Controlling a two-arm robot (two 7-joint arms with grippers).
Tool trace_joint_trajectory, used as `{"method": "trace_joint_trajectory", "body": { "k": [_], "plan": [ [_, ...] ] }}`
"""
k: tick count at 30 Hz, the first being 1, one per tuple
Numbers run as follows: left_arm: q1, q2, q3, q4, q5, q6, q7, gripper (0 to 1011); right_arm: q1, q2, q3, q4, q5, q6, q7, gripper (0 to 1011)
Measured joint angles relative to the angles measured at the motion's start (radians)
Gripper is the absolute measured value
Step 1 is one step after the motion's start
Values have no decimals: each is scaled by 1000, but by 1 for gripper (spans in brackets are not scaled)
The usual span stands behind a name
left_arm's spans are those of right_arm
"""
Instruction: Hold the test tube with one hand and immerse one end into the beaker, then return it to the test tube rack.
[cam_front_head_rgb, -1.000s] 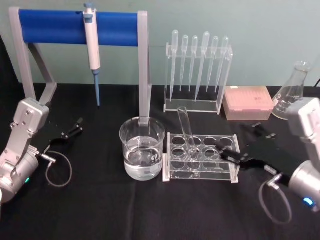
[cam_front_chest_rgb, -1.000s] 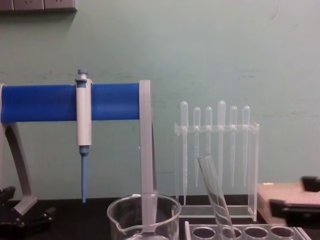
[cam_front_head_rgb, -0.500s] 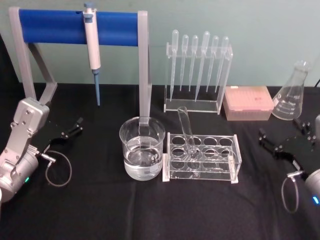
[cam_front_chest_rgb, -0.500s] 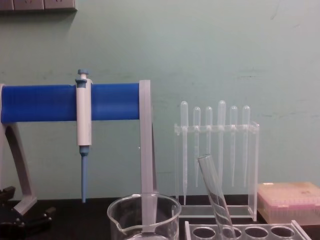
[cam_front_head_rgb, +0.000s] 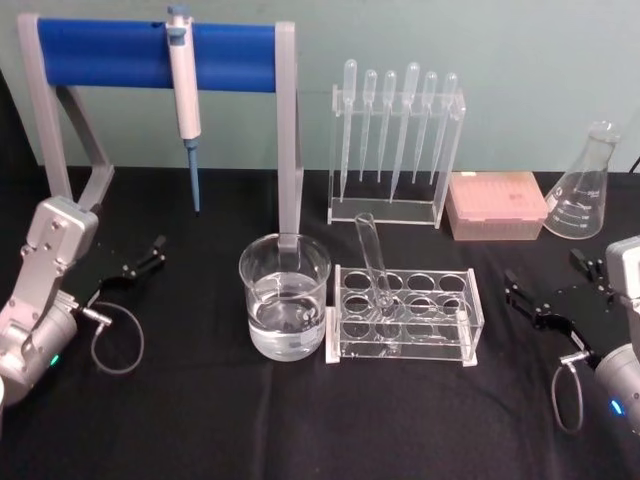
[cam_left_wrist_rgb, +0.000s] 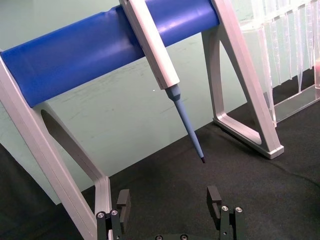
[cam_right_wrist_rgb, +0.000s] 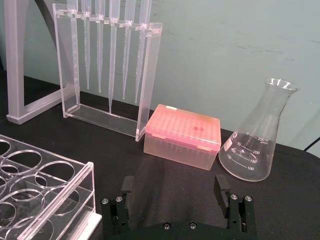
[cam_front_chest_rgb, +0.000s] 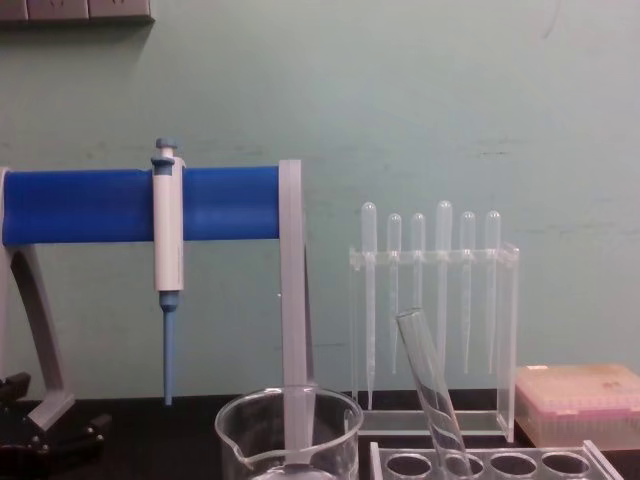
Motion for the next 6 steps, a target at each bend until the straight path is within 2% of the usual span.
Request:
{"method": "trace_joint_trajectory", "body": {
  "k": [6],
  "plan": [
    [0,0,0,0,0,0,0,1000,-2,2,1,-5,3,2,1,1004]
  ]
}}
